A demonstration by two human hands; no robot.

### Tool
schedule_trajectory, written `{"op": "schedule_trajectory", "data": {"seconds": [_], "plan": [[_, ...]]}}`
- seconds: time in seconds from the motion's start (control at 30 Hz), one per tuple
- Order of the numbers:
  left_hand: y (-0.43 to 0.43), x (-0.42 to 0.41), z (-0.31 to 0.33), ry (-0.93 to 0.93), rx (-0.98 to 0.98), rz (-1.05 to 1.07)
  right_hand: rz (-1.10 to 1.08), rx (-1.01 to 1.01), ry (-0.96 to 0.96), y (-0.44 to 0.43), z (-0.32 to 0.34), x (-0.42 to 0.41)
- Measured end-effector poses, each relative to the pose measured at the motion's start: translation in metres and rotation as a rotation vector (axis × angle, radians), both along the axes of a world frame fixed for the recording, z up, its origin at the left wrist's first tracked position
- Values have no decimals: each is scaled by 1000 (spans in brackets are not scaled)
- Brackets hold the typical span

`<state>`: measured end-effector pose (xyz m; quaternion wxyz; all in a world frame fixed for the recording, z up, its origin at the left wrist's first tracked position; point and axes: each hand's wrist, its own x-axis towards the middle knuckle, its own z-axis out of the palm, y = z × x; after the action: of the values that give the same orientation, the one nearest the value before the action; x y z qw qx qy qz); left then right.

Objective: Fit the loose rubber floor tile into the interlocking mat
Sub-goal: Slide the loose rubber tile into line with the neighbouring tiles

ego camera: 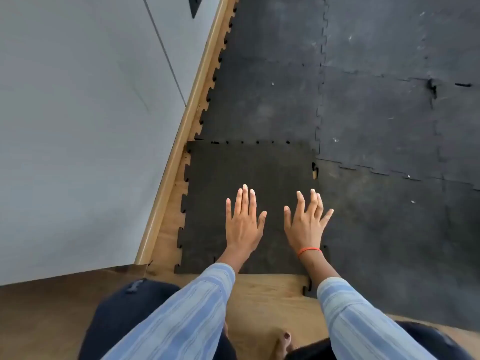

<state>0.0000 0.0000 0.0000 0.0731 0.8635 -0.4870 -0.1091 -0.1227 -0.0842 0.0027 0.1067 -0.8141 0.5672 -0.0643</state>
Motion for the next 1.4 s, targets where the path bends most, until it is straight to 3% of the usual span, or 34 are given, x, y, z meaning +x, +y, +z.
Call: {"op": "schedule_trajectory", "data": {"seconds": [0.2,0.33,0.5,0.67,0.87,1.0,1.13,1.4], "plan": [[4,0,-121,15,183,33,16,139,123,-4,-111,-16],[5,12,-156,-14,235,93,-88,197,193,-25,-147,-23],[17,22,-173,77,265,121,-188,284,197,-31,-161,-21],[23,34,-181,67,237,87,-195,208,162,-36,-164,-22],[24,90,-177,143,262,440,-260,240,160,-53,-167,-31],[18,129,-170,229,291,568,-252,208,202,-54,-162,-29],[20,137,-174,290,301,634,-232,166,198,-50,-160,-35],[25,150,-175,234,256,632,-242,118,105,-18,-163,-48]]}}
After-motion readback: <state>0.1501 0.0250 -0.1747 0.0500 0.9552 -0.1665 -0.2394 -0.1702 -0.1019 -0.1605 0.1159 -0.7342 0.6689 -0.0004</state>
